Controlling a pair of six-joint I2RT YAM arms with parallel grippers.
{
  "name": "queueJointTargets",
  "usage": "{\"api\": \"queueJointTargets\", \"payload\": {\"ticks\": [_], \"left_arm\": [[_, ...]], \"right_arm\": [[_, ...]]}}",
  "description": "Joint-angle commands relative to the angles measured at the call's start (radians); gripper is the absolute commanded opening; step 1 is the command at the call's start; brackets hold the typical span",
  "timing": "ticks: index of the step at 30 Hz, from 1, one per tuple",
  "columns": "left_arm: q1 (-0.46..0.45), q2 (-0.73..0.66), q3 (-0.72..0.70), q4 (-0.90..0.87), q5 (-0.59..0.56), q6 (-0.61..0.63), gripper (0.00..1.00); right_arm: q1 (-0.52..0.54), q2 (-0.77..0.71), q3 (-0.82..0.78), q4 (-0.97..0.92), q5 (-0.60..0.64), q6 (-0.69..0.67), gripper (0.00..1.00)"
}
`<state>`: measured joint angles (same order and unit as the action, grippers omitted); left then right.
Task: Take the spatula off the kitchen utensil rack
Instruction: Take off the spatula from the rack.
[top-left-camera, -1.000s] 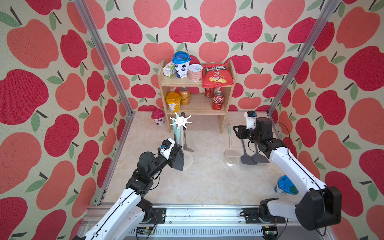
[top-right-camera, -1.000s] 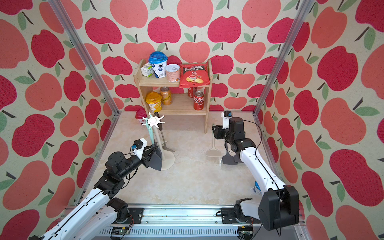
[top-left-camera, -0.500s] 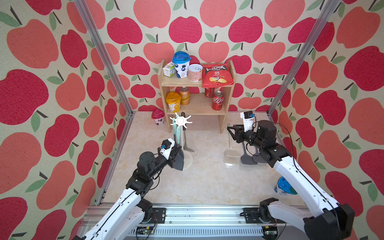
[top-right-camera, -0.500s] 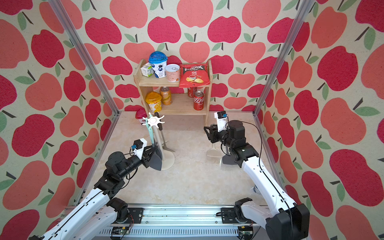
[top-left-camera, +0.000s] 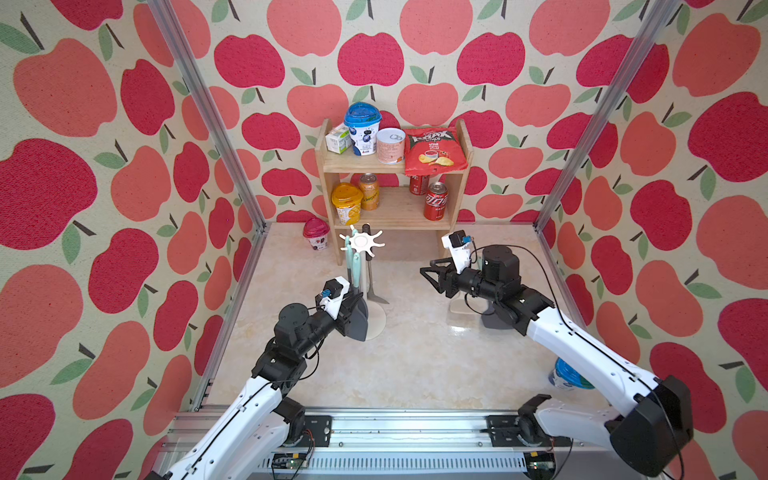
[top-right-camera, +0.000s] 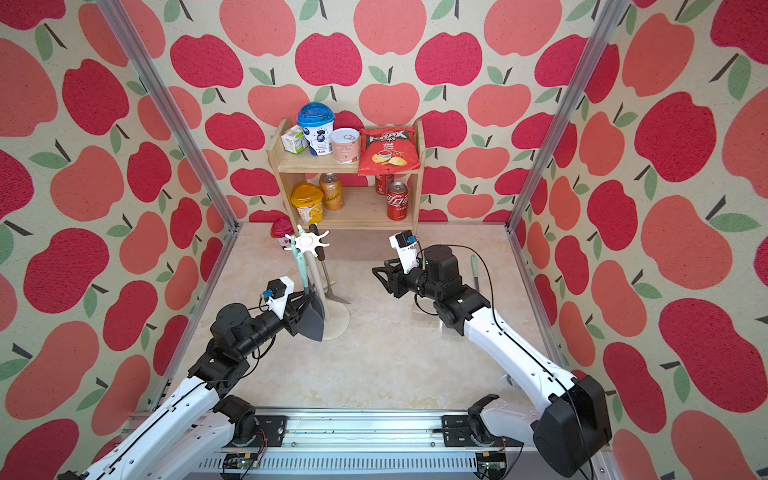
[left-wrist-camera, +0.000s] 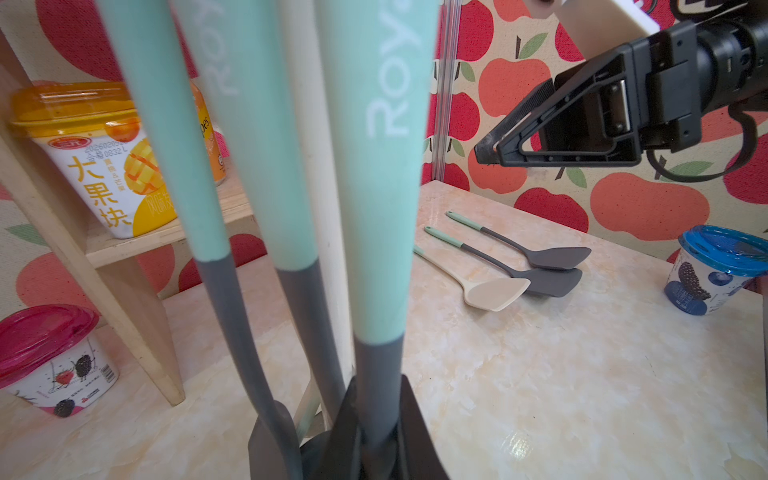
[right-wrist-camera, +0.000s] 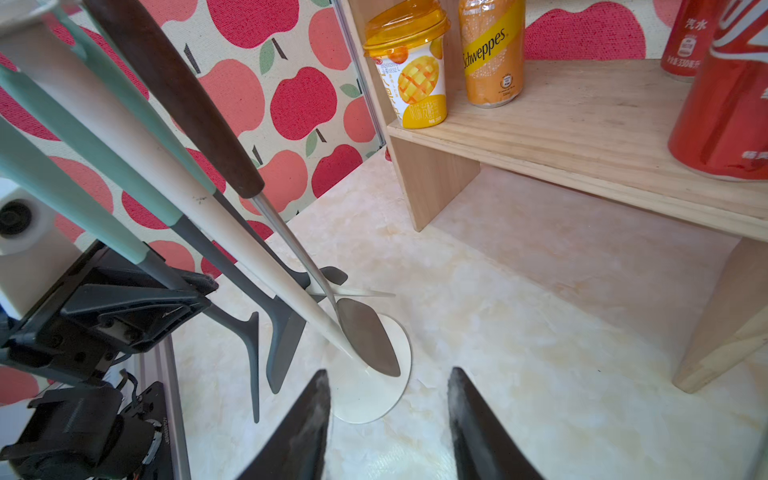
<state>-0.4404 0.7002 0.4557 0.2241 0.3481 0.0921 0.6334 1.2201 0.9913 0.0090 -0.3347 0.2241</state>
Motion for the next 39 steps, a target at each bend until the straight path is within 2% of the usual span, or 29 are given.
{"api": "queueJointTargets", "payload": {"ticks": [1,14,23,29,33,39], "left_arm": [[-0.003,0.012,-0.029,-0.172,0.032,0.007,0.0],[-0.002,0.041,-0.022,-0.153,0.045,0.007,0.0],[-0.001,0.04,-0.023,-0.146,0.04,0.007,0.0],[-0.001,0.052,-0.018,-0.144,0.044,0.008,0.0],[-0.001,0.049,-0.017,-0.15,0.041,0.01,0.0],[-0.001,0.044,-0.017,-0.154,0.038,0.008,0.0]], "right_arm": [[0.022,0.009,0.051,0.052,-0.039,-0.041,0.48],[0.088,0.073,0.088,0.123,-0.102,-0.059,0.48],[0.097,0.141,0.132,0.15,-0.156,-0.082,0.48],[0.097,0.2,0.167,0.177,-0.19,-0.11,0.43],[0.098,0.242,0.2,0.195,-0.253,-0.117,0.43],[0.095,0.317,0.264,0.196,-0.28,-0.132,0.41]]}}
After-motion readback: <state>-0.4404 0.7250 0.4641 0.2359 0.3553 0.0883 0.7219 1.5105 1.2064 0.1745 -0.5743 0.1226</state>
